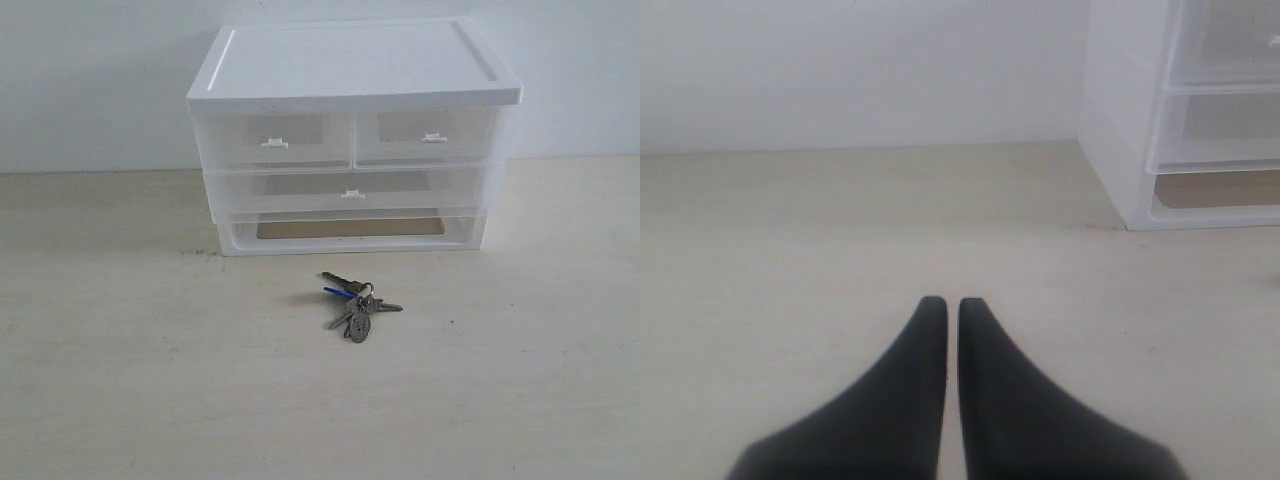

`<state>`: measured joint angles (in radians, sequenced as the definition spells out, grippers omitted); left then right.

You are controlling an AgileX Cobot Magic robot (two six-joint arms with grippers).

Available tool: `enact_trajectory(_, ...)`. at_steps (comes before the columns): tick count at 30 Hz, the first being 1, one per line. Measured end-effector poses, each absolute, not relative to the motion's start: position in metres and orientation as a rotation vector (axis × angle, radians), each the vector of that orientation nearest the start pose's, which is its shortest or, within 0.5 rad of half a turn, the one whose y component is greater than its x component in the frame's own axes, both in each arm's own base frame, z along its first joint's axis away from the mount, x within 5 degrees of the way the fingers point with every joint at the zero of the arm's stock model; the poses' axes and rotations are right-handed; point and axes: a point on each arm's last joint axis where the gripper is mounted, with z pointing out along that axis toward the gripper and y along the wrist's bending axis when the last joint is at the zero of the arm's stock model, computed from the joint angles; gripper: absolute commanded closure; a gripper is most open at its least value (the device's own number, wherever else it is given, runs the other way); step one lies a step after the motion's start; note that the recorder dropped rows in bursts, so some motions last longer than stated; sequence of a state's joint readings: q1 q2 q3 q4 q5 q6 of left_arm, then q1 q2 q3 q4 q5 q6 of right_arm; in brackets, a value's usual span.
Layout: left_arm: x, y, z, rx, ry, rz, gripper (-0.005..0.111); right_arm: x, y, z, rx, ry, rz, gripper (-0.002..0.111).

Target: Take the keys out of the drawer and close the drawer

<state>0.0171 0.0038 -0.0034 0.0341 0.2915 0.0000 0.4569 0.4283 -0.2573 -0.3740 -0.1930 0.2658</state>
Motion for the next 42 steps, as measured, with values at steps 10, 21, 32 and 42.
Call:
enact_trajectory(10, 0.055, 0.002, 0.188, 0.007, 1.776, 0.045, 0.102, 0.065, 0.045, 0.226, -0.601, 1.305, 0.247, 0.108)
enact_trajectory(21, 0.055, 0.002, 0.188, 0.007, 1.777, 0.045, 0.102, 0.050, 0.020, 0.231, -0.364, 1.245, 0.091, 0.108)
enact_trajectory(32, 0.055, 0.002, 0.188, 0.007, 1.777, 0.045, 0.102, 0.057, -0.001, 0.200, -0.109, 1.638, -0.100, 0.108)
enact_trajectory(42, 0.055, 0.002, 0.188, 0.007, 1.777, 0.045, 0.102, 0.054, -0.004, 0.184, -0.071, 1.803, -0.103, 0.108)
